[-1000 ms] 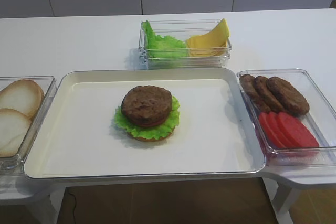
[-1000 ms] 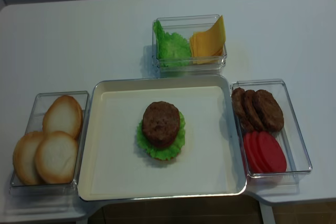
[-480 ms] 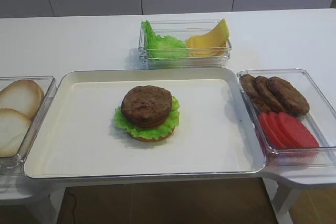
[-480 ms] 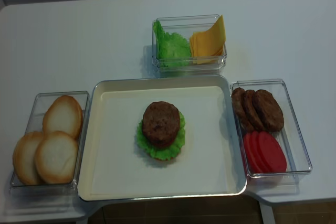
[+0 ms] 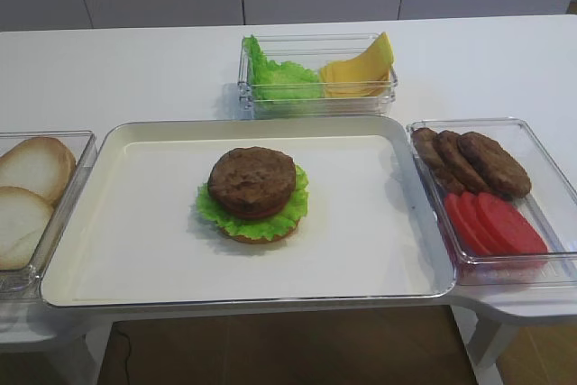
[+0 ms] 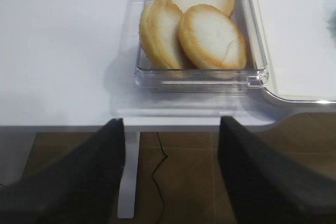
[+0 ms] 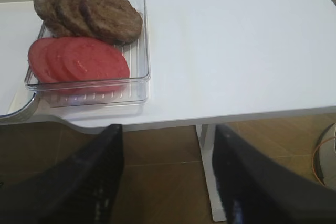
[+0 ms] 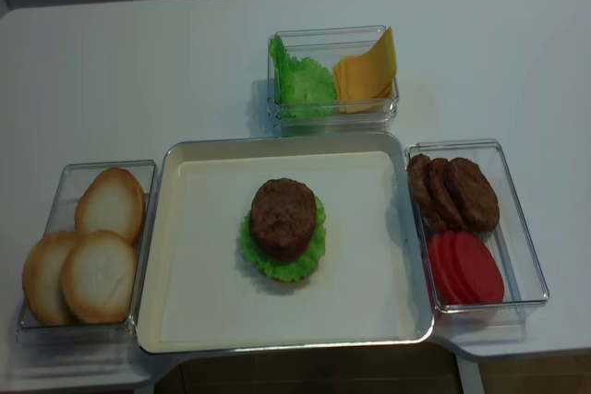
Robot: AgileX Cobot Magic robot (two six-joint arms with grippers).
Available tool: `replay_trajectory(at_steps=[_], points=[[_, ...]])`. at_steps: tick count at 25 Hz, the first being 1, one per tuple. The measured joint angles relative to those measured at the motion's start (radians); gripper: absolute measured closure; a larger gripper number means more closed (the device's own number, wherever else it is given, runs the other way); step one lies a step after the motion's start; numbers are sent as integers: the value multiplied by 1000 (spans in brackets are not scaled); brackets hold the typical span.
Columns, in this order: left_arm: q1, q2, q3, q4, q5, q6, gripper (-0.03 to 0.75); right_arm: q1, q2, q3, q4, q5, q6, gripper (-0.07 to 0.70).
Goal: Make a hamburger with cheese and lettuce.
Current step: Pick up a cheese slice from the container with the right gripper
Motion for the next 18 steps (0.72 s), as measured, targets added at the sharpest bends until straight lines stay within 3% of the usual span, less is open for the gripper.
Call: replay_trajectory(at_steps=[9,13,18], points=[[0,0,0,0,0,0,298,0,0,0,17,-6,2,205],[0,0,0,0,0,0,298,0,23,-10,102,-14,-2,204],[0,0,0,0,0,0,298,0,188,-68,212,-62,-27,204]])
